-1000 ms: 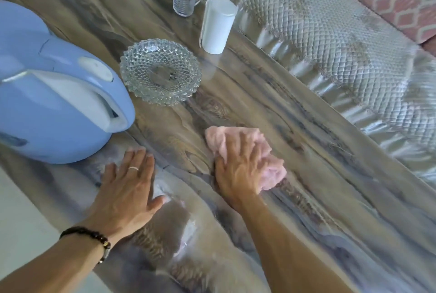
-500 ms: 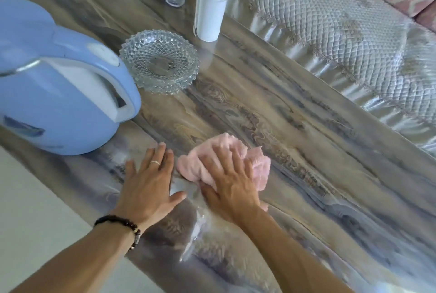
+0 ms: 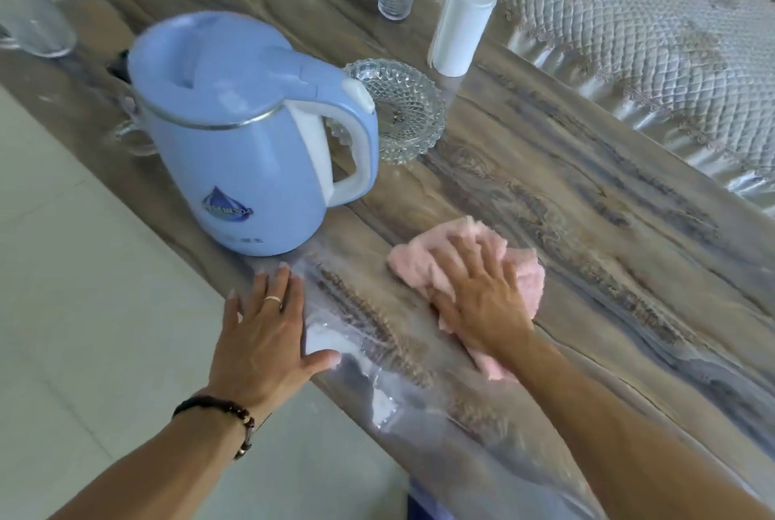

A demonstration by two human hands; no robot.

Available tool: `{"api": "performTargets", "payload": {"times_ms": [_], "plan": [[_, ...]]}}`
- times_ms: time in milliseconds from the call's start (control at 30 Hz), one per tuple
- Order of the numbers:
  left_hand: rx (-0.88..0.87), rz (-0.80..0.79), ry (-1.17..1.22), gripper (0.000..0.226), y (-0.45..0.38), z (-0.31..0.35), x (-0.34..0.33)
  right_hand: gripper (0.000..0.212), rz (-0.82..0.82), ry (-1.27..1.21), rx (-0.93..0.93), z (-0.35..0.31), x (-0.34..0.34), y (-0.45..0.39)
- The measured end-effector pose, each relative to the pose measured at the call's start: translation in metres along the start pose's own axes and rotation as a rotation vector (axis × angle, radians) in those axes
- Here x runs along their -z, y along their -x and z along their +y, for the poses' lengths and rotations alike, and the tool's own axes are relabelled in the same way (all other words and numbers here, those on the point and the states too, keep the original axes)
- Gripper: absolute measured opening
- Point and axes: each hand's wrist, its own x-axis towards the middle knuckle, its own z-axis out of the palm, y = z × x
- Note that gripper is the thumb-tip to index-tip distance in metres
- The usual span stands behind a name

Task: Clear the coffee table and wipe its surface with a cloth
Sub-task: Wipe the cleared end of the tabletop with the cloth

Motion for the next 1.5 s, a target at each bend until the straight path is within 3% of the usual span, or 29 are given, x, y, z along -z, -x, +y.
{"api": "performTargets", "payload": {"times_ms": [67,100,133,167,233,300,367,433,467,500,567,633,700,800,867,967,1000,1067,1167,1233,1267,1333,1400,1467,1500], "plan": [[-0.006,0.024,0.017,0.110,0.000,-0.004,-0.003,0.054,0.049,-0.092,-0.362,-0.007,0.010,-0.032],[-0.007,0.042,0.025,0.110,0.000,-0.005,-0.005,0.050,0.035,-0.085,-0.482,-0.033,0.010,-0.045],[-0.007,0.058,0.031,0.109,0.000,-0.006,-0.007,0.049,-0.010,-0.026,-0.480,-0.063,0.009,-0.049],[-0.008,0.068,0.040,0.108,0.001,-0.006,-0.008,0.050,-0.019,0.037,-0.353,-0.090,0.004,-0.046],[0.010,0.067,0.078,0.108,0.009,-0.011,-0.010,0.058,-0.041,0.088,0.114,-0.117,-0.009,-0.011],[0.037,0.075,0.129,0.109,0.019,-0.020,-0.009,0.063,-0.070,0.042,0.335,-0.088,-0.006,0.015],[0.029,0.041,0.127,0.112,0.030,-0.031,-0.011,0.061,-0.038,0.010,0.118,-0.058,-0.004,0.006],[0.013,0.010,0.163,0.108,0.034,-0.039,-0.012,0.052,0.016,-0.034,-0.242,-0.077,-0.002,-0.015],[0.011,0.008,0.181,0.106,0.034,-0.040,-0.012,0.050,0.034,-0.023,-0.303,-0.103,-0.005,-0.023],[0.008,0.001,0.193,0.105,0.034,-0.041,-0.010,0.049,0.050,0.003,-0.243,-0.130,-0.009,-0.025],[0.005,-0.013,0.201,0.103,0.034,-0.042,-0.008,0.049,0.087,-0.025,0.064,-0.164,-0.019,-0.004],[-0.005,-0.009,0.168,0.102,0.037,-0.045,-0.008,0.053,0.049,-0.016,0.315,-0.147,-0.026,0.038],[-0.029,-0.030,0.144,0.102,0.040,-0.045,-0.008,0.059,-0.020,0.034,0.293,-0.088,-0.028,0.067],[-0.077,-0.035,0.132,0.096,0.040,-0.035,-0.002,0.056,0.055,-0.027,-0.139,-0.033,-0.022,0.065],[-0.109,0.005,0.153,0.078,0.040,-0.022,-0.001,0.051,0.081,-0.144,-0.366,-0.068,-0.021,0.058],[-0.131,0.030,0.119,0.060,0.041,-0.006,-0.004,0.056,0.115,-0.066,0.009,-0.121,-0.044,0.094],[-0.138,0.030,0.109,0.062,0.042,-0.003,-0.006,0.058,0.108,-0.031,0.138,-0.113,-0.049,0.114],[-0.150,0.026,0.086,0.065,0.046,0.007,-0.005,0.060,0.035,-0.040,0.165,-0.062,-0.046,0.134],[-0.211,0.027,0.022,0.063,0.045,0.025,-0.004,0.054,0.043,-0.095,-0.199,-0.006,-0.032,0.106],[-0.219,0.020,0.011,0.063,0.040,0.036,-0.004,0.051,0.071,-0.147,-0.407,-0.028,-0.024,0.080],[-0.218,0.025,0.028,0.063,0.037,0.043,-0.003,0.053,0.091,-0.129,-0.371,-0.046,-0.025,0.079],[-0.233,-0.002,0.058,0.063,0.034,0.056,-0.001,0.057,0.089,-0.097,-0.071,-0.069,-0.038,0.099],[-0.281,-0.037,0.048,0.071,0.033,0.068,-0.002,0.059,0.042,-0.056,0.176,-0.043,-0.044,0.131],[-0.284,-0.058,0.059,0.080,0.033,0.078,0.000,0.058,0.014,0.008,0.148,0.015,-0.040,0.129],[-0.263,-0.070,0.082,0.080,0.031,0.083,0.001,0.061,0.020,0.001,0.022,0.042,-0.035,0.116]]}}
